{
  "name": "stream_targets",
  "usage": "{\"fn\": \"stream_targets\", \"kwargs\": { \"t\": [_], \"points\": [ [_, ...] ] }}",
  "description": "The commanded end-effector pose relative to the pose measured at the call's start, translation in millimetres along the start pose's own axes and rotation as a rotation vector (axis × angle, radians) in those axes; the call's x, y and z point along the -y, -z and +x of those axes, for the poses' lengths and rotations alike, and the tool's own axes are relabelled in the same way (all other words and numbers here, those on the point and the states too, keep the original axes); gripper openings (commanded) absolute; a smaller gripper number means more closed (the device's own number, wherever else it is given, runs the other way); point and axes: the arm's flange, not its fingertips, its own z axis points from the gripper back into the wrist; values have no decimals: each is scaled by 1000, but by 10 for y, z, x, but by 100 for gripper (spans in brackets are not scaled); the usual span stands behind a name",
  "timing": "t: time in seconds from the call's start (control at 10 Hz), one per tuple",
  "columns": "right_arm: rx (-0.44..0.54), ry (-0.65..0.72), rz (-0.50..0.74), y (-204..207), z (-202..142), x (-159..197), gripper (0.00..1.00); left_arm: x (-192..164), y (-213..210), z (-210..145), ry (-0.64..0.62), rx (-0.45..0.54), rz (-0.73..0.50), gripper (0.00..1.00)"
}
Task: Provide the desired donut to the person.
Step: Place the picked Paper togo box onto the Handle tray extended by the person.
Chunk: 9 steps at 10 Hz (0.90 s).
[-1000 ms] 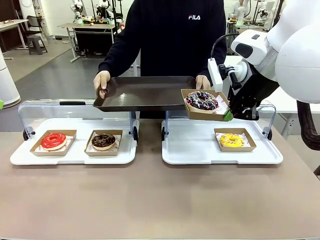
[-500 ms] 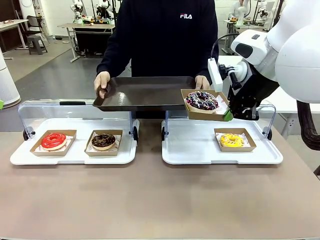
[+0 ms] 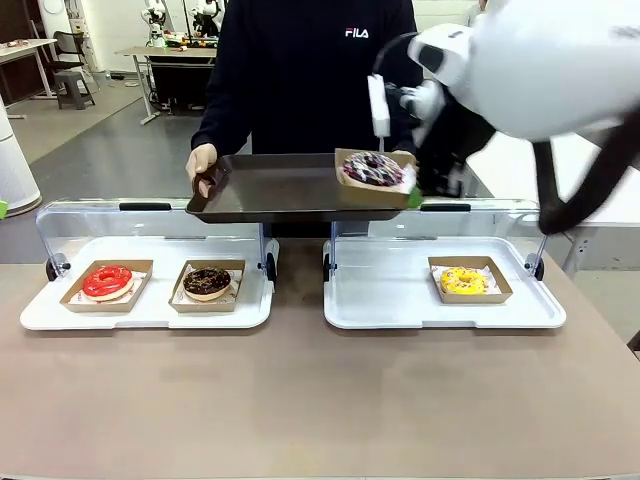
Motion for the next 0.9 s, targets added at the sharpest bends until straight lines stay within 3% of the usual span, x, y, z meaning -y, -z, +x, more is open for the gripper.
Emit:
{"fn": "stream_targets", "kwargs": {
  "t": [0.0, 0.4, 0.8],
  "points": [
    [-61, 71, -3, 166, 325, 425, 2, -24, -6, -21, 14, 11, -10, 100],
    [-170, 92, -26, 745, 556, 920, 2, -24, -6, -21, 14, 11, -10, 100],
    [-177, 7, -21, 1061, 474, 989, 2, -24, -6, -21, 14, 11, -10, 100]
  ]
}}
